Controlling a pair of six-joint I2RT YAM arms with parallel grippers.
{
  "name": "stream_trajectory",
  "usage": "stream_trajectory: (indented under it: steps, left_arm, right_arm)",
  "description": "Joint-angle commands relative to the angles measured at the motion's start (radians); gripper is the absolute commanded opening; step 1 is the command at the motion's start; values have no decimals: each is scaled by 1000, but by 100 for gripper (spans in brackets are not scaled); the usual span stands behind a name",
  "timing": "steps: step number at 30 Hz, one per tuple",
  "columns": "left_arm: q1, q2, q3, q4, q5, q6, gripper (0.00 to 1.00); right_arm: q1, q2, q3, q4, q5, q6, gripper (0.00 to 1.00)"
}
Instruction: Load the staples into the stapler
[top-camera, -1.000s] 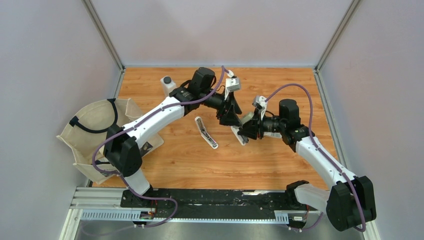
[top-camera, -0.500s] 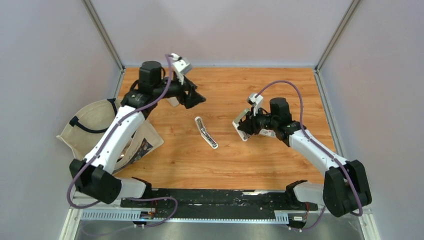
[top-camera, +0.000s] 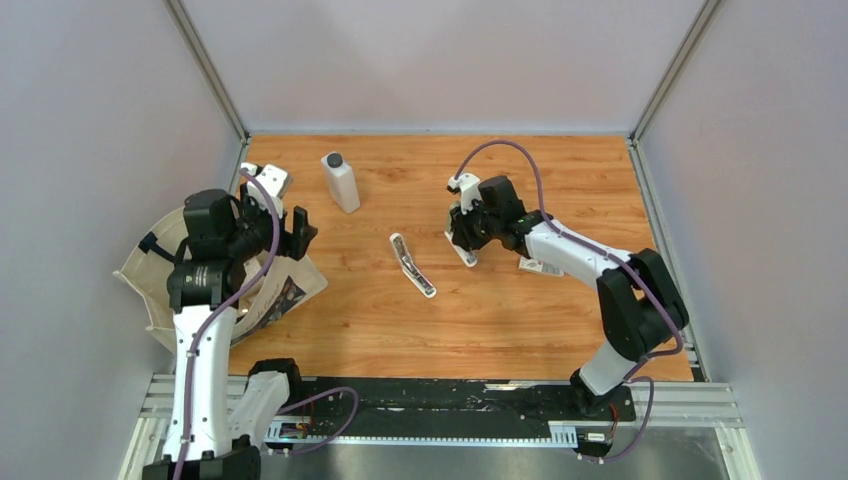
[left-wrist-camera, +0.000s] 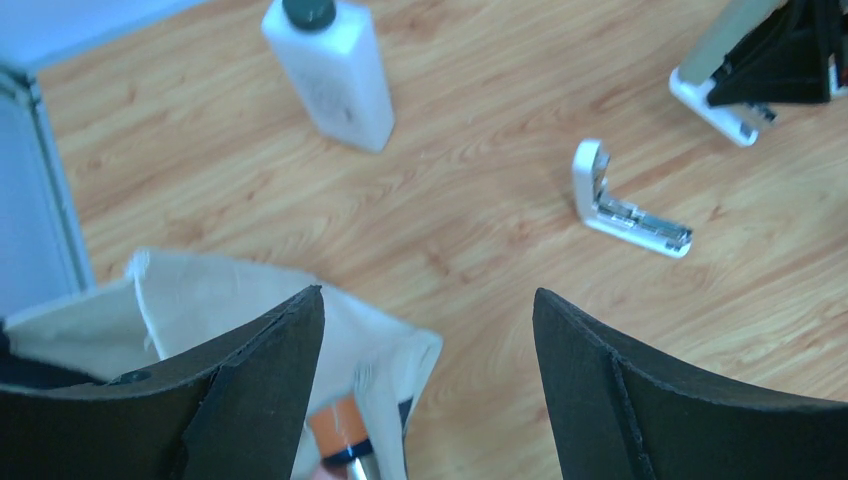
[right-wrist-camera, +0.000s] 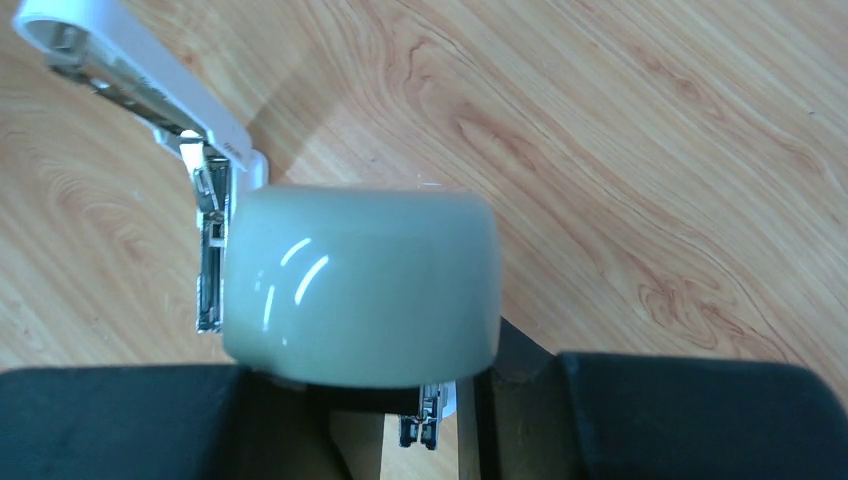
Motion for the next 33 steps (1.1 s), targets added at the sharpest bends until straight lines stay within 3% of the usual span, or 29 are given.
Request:
stream_trajectory:
  steps: [1, 14, 33]
  left_arm:
    - [31, -87, -77, -81, -66, 82, 84]
    - [31, -147, -124, -63, -66, 59, 85]
    - [31, -150, -146, -49, -69, 59, 86]
  right_arm:
    - [24, 75, 95, -36, 114, 37, 17]
    - [79, 218, 185, -126, 243, 42, 18]
    - [94, 265, 213, -155, 238, 39, 25]
